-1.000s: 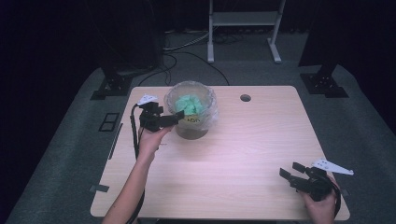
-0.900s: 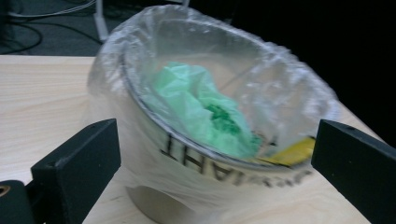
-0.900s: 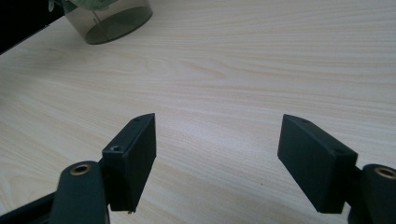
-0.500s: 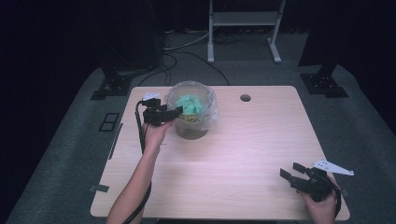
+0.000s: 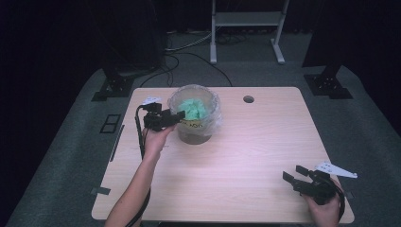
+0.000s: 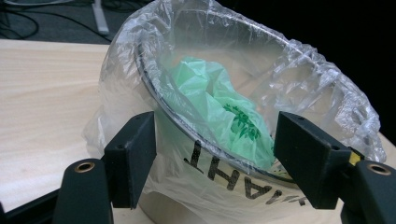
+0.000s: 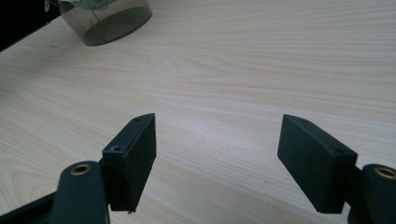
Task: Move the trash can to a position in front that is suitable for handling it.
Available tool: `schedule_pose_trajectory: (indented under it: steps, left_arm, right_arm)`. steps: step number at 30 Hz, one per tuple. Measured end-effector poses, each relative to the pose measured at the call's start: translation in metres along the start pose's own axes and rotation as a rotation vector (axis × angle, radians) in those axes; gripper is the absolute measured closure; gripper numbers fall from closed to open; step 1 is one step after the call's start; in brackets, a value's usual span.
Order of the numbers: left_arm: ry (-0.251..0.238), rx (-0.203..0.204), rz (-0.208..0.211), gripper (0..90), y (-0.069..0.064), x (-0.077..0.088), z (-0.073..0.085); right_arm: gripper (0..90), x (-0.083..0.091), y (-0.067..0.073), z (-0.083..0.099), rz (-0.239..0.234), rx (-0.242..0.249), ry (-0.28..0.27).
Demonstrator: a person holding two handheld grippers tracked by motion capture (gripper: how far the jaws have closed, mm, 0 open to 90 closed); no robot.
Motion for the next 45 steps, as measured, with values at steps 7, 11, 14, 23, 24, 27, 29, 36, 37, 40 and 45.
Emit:
schedule_pose_trajectory:
  steps: [7, 11, 14, 23, 24, 27, 29, 36, 37, 40, 45]
  left_arm:
    - [0.015, -0.026, 0.003, 29.1, -0.011, 0.014, 0.010]
    - [0.023, -0.035, 0.014, 29.1, -0.019, 0.025, 0.018]
    - [0.025, -0.039, 0.030, 29.1, -0.024, 0.032, 0.023]
    - [0.025, -0.019, 0.066, 26.4, -0.036, 0.051, 0.039]
    - [0.030, -0.020, 0.068, 26.4, -0.037, 0.053, 0.041]
    - [0.031, -0.018, 0.074, 26.2, -0.040, 0.059, 0.045]
    - [0.033, -0.012, 0.084, 26.1, -0.042, 0.063, 0.048]
    - [0.042, 0.008, 0.106, 24.9, -0.049, 0.074, 0.057]
    - [0.043, 0.008, 0.107, 24.3, -0.050, 0.075, 0.058]
    - [0.052, 0.010, 0.115, 22.5, -0.051, 0.078, 0.061]
    - [0.043, 0.000, 0.088, 18.3, -0.046, 0.081, 0.058]
  right_arm:
    - [27.3, 0.001, 0.000, -0.001, 0.000, -0.003, -0.005]
    - [27.4, 0.001, 0.000, -0.001, -0.001, -0.002, -0.004]
    - [27.4, 0.001, 0.001, -0.001, -0.003, 0.000, -0.004]
    - [27.5, 0.000, 0.003, 0.000, -0.006, 0.008, -0.002]
    - [27.5, 0.000, 0.003, 0.000, -0.006, 0.007, -0.002]
    - [27.5, 0.000, 0.003, 0.000, -0.006, 0.008, -0.003]
    - [27.5, 0.000, 0.003, 0.000, -0.007, 0.007, -0.003]
    - [27.5, -0.001, 0.004, 0.001, -0.010, 0.006, 0.001]
    - [27.5, -0.001, 0.005, 0.001, -0.010, 0.006, 0.002]
    - [27.5, -0.001, 0.005, 0.001, -0.010, 0.006, 0.004]
    - [27.5, -0.001, 0.005, 0.001, -0.011, 0.006, 0.004]
Point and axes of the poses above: each handheld gripper's, and its own axes: x roughly backward along the jaws, z roughly out of its underside, y roughly to its left, the point moved 10 cm from there along -x, roughly forward along the jaws, and after that the axes turned 3 degrees about -y, right-handed, at the moved point
